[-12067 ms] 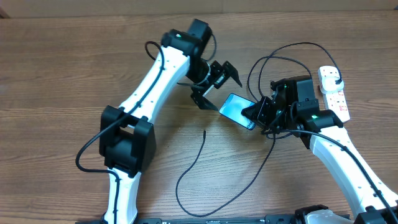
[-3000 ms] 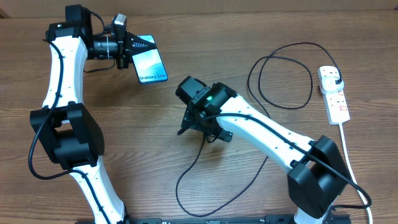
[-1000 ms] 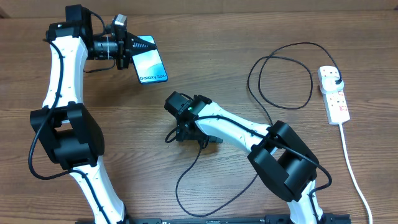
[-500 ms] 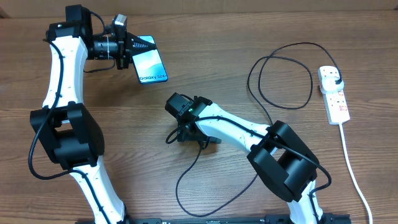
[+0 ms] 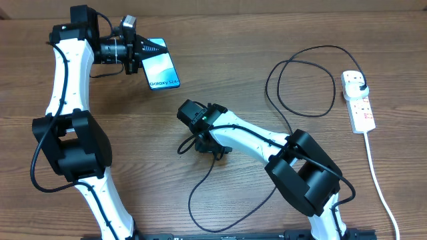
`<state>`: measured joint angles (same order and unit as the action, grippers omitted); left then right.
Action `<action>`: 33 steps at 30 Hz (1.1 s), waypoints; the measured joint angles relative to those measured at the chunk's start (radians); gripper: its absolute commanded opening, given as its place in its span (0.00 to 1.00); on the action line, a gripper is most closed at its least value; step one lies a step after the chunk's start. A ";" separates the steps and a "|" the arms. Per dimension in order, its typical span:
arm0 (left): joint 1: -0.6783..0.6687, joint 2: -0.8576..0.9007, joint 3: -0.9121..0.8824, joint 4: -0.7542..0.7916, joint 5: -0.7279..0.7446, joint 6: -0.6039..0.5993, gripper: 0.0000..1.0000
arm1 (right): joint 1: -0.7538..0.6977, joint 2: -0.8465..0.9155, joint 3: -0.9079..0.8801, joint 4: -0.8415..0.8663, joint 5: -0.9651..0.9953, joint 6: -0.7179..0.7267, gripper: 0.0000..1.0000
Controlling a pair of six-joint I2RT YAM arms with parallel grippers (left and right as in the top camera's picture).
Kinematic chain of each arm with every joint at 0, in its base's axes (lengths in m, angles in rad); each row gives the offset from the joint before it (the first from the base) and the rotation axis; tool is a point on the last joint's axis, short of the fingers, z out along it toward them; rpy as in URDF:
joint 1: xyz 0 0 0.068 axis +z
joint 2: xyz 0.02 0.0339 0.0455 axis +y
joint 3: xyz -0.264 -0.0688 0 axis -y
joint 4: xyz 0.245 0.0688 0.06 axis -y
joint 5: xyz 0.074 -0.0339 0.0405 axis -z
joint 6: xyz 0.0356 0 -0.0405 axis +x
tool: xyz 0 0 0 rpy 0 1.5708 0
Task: Plug charger to phone and switch on socket
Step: 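Lower the right gripper and close it on the cable plug, then lift the cable plug with the right gripper toward the phone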
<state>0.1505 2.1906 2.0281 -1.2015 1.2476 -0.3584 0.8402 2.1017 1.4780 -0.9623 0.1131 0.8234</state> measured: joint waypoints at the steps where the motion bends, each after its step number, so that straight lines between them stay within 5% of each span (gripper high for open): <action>1: 0.000 0.000 0.000 0.000 0.000 0.000 0.04 | 0.000 0.000 0.000 0.000 0.000 0.002 0.20; 9: 0.000 0.000 0.000 0.000 -0.003 0.000 0.04 | 0.000 0.000 0.000 -0.006 -0.002 0.014 0.04; 22: 0.000 0.000 0.000 0.000 -0.003 0.000 0.04 | -0.015 -0.001 0.000 -0.015 -0.021 0.014 0.04; 33: 0.000 0.000 0.000 0.005 0.003 0.000 0.05 | -0.260 -0.099 -0.016 0.070 -0.275 -0.059 0.04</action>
<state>0.1505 2.1906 2.0281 -1.1965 1.2510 -0.3588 0.5804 2.0029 1.4620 -0.8925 -0.1623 0.7643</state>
